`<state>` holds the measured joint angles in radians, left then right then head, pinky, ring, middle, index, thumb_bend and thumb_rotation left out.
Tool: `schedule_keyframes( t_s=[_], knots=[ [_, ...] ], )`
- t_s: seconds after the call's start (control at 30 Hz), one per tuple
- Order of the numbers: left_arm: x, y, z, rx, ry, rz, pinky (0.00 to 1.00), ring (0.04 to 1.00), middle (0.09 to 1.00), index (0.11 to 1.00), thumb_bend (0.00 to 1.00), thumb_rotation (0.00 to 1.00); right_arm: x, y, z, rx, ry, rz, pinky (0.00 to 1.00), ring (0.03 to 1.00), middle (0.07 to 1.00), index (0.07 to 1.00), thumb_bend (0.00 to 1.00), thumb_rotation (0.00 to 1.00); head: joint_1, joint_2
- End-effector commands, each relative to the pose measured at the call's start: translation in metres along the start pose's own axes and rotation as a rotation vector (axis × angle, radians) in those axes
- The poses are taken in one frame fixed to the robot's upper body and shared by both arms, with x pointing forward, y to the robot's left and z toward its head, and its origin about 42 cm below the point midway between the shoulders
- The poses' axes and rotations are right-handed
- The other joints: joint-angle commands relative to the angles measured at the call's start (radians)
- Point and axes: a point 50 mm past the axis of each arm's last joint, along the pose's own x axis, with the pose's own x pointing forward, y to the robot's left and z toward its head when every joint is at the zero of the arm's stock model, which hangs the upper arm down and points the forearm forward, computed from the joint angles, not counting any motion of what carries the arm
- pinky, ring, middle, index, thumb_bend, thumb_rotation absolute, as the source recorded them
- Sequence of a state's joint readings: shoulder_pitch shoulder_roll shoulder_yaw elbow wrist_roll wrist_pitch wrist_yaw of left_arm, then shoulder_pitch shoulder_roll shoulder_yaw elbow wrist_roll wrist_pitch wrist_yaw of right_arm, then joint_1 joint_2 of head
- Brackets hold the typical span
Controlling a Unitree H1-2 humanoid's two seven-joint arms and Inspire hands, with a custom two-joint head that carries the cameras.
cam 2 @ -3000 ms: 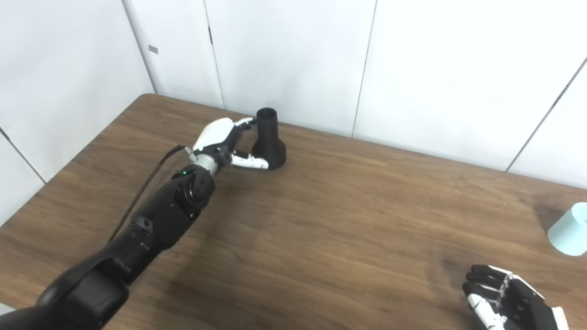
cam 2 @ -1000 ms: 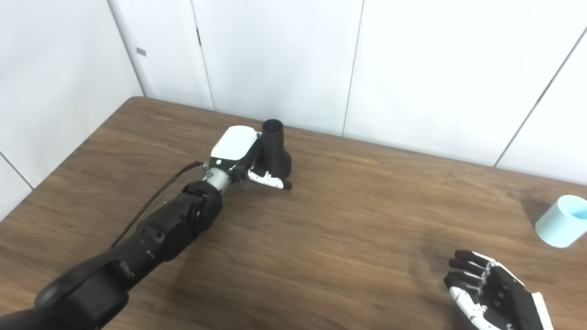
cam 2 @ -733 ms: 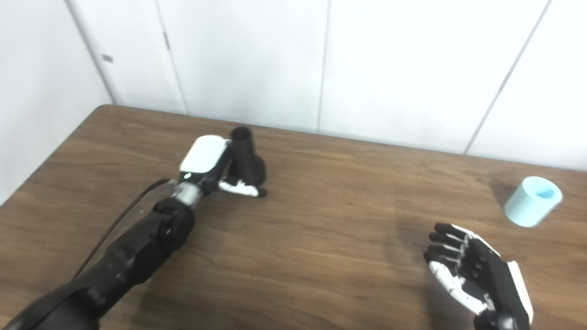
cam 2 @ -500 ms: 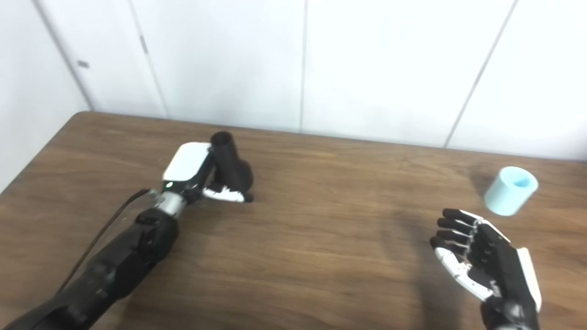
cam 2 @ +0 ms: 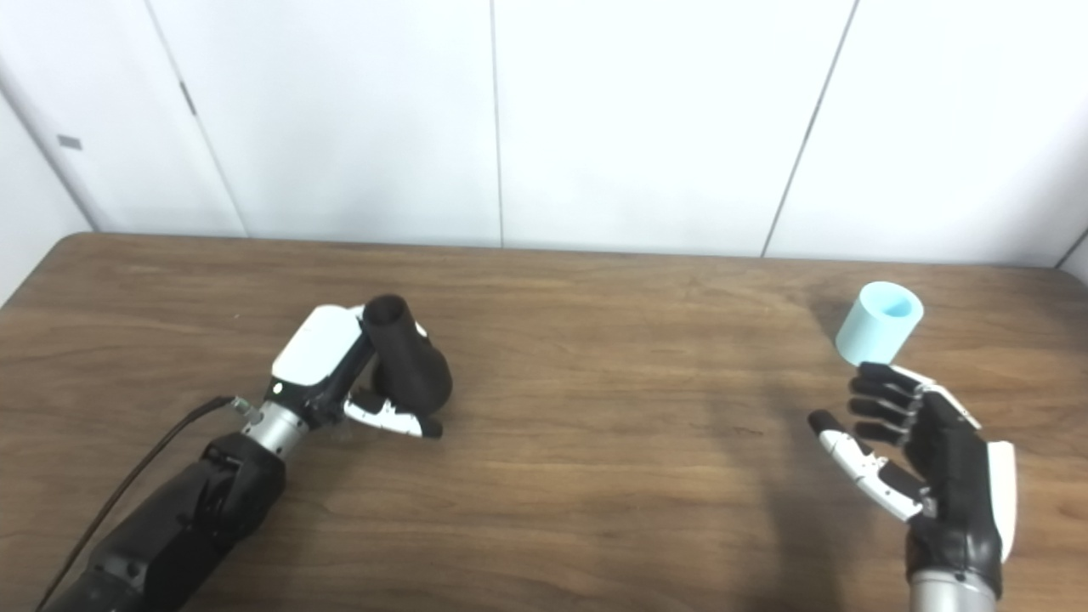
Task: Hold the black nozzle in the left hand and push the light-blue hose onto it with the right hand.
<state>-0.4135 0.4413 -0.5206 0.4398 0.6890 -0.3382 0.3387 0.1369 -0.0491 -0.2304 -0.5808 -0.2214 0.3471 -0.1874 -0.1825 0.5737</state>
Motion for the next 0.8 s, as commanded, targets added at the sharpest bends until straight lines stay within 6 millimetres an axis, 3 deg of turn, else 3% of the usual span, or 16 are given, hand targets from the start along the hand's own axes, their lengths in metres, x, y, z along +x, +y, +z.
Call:
schedule_keyframes(
  t_s=[0.0, 0.37, 0.57, 0.77],
  knots=[
    [-0.062, -0.086, 0.039, -0.140, -0.051, -0.266, 0.70, 0.478, 0.473, 0.480, 0.51, 0.00, 0.007, -0.005, 0.013, -0.018, -0.128, -0.070, 0.56, 0.642, 0.664, 0.661, 0.44, 0.00, 0.000, 0.000],
    [-0.078, -0.092, 0.064, -0.140, -0.168, -0.324, 0.72, 0.459, 0.457, 0.507, 0.50, 0.00, 0.012, -0.019, 0.015, -0.016, -0.132, -0.160, 0.55, 0.643, 0.666, 0.687, 0.57, 0.00, -0.049, 0.020],
    [-0.082, -0.097, 0.079, -0.152, -0.221, -0.340, 0.71, 0.463, 0.460, 0.503, 0.50, 0.00, 0.021, -0.025, 0.014, -0.083, -0.086, -0.203, 0.65, 0.725, 0.763, 0.804, 0.65, 0.07, -0.083, 0.022],
    [-0.088, -0.112, 0.090, -0.164, -0.251, -0.359, 0.72, 0.433, 0.468, 0.518, 0.50, 0.00, 0.039, -0.031, 0.009, -0.086, -0.027, -0.203, 0.80, 0.871, 0.887, 0.922, 0.75, 0.21, -0.098, 0.029]
  ],
)
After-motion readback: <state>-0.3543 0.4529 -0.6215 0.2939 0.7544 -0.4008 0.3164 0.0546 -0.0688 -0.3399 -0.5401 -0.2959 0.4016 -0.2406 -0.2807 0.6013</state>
